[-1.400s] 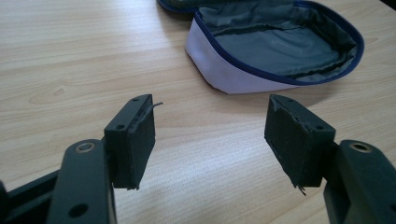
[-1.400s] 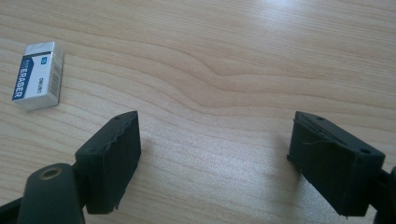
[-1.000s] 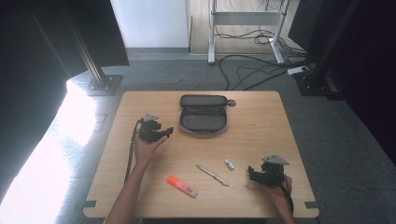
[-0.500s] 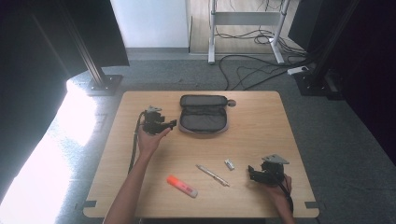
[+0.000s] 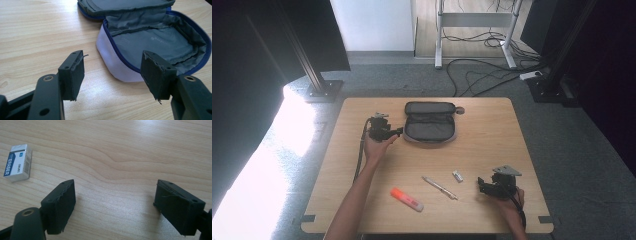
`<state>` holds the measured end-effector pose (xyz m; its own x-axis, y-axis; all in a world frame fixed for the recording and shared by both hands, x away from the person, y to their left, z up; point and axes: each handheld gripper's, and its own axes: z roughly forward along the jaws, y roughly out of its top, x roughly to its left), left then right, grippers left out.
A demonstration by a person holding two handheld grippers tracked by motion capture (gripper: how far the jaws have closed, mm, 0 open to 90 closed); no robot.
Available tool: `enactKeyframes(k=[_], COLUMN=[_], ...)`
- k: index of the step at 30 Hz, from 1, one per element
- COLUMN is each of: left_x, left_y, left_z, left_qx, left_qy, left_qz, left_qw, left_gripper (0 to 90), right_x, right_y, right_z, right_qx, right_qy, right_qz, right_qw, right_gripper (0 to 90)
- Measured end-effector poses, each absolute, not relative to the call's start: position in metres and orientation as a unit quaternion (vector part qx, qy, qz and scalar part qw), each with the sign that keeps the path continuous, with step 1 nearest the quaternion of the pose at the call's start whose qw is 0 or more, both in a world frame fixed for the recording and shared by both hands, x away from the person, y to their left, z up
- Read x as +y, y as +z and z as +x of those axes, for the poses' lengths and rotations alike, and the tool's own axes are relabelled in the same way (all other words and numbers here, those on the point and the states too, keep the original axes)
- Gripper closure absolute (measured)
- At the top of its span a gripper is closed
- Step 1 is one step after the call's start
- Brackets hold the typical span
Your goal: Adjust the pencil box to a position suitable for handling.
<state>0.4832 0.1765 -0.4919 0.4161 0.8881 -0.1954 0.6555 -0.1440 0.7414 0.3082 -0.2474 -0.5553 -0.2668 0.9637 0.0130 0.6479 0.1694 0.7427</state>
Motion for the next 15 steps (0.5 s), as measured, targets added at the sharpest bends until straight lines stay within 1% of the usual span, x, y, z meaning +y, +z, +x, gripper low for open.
enactKeyframes(k=[4, 6, 10, 15], left_x=[0.173, 0.167, 0.163, 0.156], left_y=[-0.492, -0.490, -0.490, -0.505], left_z=[0.484, 0.489, 0.494, 0.501], left_qx=[0.517, 0.511, 0.512, 0.513], left_qy=[0.150, 0.145, 0.140, 0.135], left_qz=[0.741, 0.749, 0.746, 0.750], left_qw=[0.402, 0.396, 0.402, 0.394], left_gripper=[36.9, 36.7, 37.1, 38.6], right_x=[-0.247, -0.247, -0.247, -0.247], right_y=[-0.555, -0.555, -0.555, -0.555], right_z=[0.308, 0.308, 0.308, 0.308], right_qx=[0.726, 0.725, 0.725, 0.726], right_qy=[0.327, 0.327, 0.327, 0.327], right_qz=[0.555, 0.555, 0.555, 0.555], right_qw=[0.242, 0.242, 0.242, 0.242], right_gripper=[17.0, 17.0, 17.0, 17.0])
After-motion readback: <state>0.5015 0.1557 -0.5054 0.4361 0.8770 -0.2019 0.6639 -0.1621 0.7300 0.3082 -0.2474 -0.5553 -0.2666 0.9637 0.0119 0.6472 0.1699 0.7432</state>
